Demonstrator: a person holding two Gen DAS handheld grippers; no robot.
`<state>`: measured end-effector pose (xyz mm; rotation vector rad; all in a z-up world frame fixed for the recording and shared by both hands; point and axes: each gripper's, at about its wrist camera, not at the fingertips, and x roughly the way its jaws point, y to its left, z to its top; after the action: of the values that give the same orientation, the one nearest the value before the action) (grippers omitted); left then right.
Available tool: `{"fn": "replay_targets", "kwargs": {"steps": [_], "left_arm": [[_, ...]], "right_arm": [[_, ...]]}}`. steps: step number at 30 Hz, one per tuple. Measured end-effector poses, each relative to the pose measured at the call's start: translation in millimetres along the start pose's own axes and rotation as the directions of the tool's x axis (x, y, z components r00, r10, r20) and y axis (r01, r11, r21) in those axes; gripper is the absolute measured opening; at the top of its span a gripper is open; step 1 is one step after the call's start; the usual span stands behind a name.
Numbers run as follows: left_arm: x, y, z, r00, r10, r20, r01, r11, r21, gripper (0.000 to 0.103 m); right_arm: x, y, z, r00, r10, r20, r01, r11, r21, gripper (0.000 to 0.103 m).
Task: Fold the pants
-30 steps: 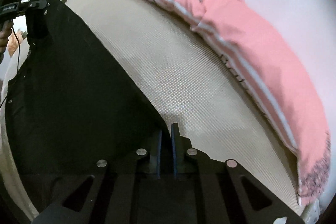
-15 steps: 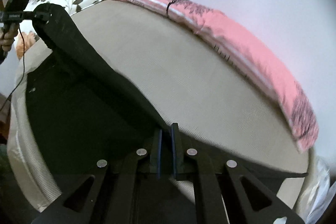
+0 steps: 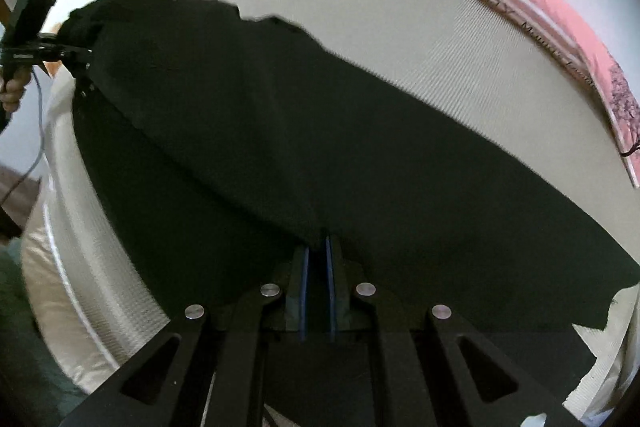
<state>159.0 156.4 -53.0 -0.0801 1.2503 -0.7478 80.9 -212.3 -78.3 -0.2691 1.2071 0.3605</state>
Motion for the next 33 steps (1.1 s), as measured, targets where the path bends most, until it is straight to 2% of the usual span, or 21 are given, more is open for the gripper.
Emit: {"fn": "replay_targets", "kwargs": {"steps": [3, 5, 6, 7, 10, 14, 17, 19, 22, 25, 28, 30, 32, 33], "left_arm": [[0, -2, -9, 0.997, 0.083, -0.006, -0.083, 0.997, 0.001, 0.032], [-2, -6, -12, 0.987, 0.159, -0.006, -0.159, 0.987, 0.010, 0.044], [-4, -6, -12, 0.979, 0.203, -0.001, -0.203, 0.979, 0.011, 0.056], [-8, -7, -14, 0.971, 0.239, 0.009, -0.239, 0.971, 0.012, 0.060], [-17, -5, -22, 0.964, 0.267, 0.019, -0.267, 0.964, -0.020, 0.063], [-36, -3, -37, 0.961, 0.274, 0.039, -0.271, 0.960, -0.068, 0.066], [-47, -4, -46, 0.946, 0.318, 0.062, -0.308, 0.942, -0.133, 0.068], [-58, -3, -56, 0.954, 0.289, 0.079, -0.269, 0.943, -0.196, 0.068], [-66, -1, -68, 0.965, 0.244, 0.096, -0.205, 0.930, -0.305, 0.068], [-67, -3, -74, 0.982, 0.160, 0.105, -0.103, 0.904, -0.414, 0.068], [-59, -12, -73, 0.986, 0.074, 0.149, 0.010, 0.868, -0.496, 0.068], [-50, -13, -67, 0.986, 0.011, 0.165, 0.082, 0.835, -0.544, 0.068], [-42, -12, -61, 0.984, -0.015, 0.179, 0.118, 0.807, -0.579, 0.068], [-38, -11, -57, 0.985, -0.010, 0.173, 0.112, 0.798, -0.591, 0.068]], "right_arm": [[9, 8, -2, 0.999, -0.045, -0.016, 0.045, 0.999, -0.013, 0.008], [11, 13, -2, 0.998, -0.068, -0.018, 0.067, 0.998, -0.013, 0.012], [11, 14, -2, 0.997, -0.073, -0.018, 0.073, 0.997, -0.007, 0.013], [11, 14, -3, 0.997, -0.077, -0.012, 0.078, 0.997, 0.007, 0.014], [6, 9, -6, 0.998, -0.058, 0.013, 0.057, 0.996, 0.065, 0.020], [-9, 12, -10, 0.997, -0.048, 0.059, 0.042, 0.994, 0.098, 0.037], [-29, 15, -13, 0.992, -0.052, 0.117, 0.039, 0.993, 0.110, 0.038], [-41, 15, -19, 0.988, -0.058, 0.145, 0.040, 0.992, 0.124, 0.040], [-56, 9, -30, 0.982, -0.043, 0.181, 0.011, 0.985, 0.173, 0.041], [-58, -5, -40, 0.981, 0.031, 0.192, -0.085, 0.957, 0.277, 0.042], [-51, -16, -49, 0.976, 0.088, 0.198, -0.161, 0.907, 0.389, 0.042], [-42, -24, -55, 0.975, 0.111, 0.195, -0.189, 0.873, 0.449, 0.042], [-35, -30, -62, 0.972, 0.123, 0.198, -0.207, 0.845, 0.493, 0.043], [-32, -32, -65, 0.969, 0.134, 0.206, -0.223, 0.829, 0.512, 0.043]]}}
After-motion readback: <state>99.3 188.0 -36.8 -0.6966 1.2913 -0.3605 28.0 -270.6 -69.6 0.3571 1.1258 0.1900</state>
